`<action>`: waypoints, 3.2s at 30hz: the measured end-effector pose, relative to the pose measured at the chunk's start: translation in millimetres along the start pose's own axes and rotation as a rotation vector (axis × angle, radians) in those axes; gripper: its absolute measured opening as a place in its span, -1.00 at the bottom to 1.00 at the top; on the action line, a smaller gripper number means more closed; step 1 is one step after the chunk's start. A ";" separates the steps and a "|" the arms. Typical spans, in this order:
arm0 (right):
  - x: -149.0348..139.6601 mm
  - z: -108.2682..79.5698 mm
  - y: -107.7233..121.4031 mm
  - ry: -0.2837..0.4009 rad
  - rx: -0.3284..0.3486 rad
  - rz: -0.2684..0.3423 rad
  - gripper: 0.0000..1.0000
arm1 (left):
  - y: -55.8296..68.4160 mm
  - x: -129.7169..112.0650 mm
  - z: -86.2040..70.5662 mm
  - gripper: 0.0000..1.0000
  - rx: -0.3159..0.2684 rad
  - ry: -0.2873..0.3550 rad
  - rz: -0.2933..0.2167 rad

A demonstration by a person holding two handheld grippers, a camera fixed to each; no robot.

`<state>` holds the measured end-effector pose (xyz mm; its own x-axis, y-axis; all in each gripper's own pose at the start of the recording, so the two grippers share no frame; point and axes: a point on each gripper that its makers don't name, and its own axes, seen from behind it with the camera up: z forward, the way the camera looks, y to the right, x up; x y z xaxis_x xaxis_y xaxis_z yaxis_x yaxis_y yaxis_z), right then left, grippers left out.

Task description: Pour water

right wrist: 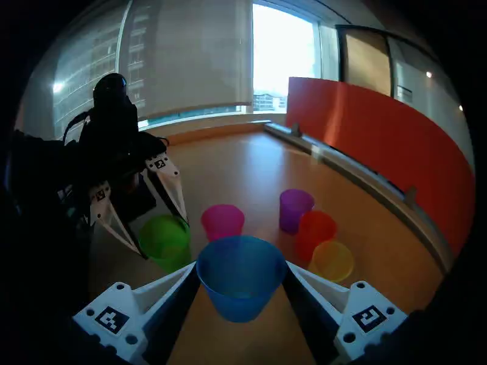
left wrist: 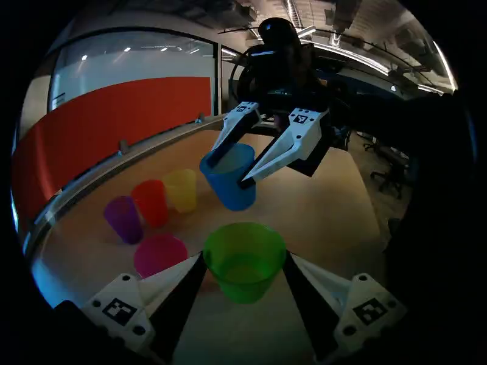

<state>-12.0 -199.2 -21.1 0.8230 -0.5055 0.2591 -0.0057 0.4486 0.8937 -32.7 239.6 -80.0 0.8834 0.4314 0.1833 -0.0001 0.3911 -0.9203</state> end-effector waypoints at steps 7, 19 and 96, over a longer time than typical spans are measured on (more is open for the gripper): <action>-11.3 8.3 -1.9 -0.015 0.011 0.001 0.84 | -2.2 -7.8 2.0 0.75 -0.002 -0.018 -0.003; -22.0 19.8 -2.8 -0.025 0.020 0.008 0.84 | -9.9 -23.7 4.0 0.75 0.006 -0.072 0.011; -56.9 54.9 -14.1 -0.047 0.026 0.015 0.84 | -17.1 -66.1 -22.1 0.92 0.028 -0.175 -0.027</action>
<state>-90.0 -217.2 -28.4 0.7952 -0.5333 0.2884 -0.0330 0.4368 0.8989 -80.7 186.5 -84.1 0.7882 0.5541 0.2678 0.0079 0.4260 -0.9047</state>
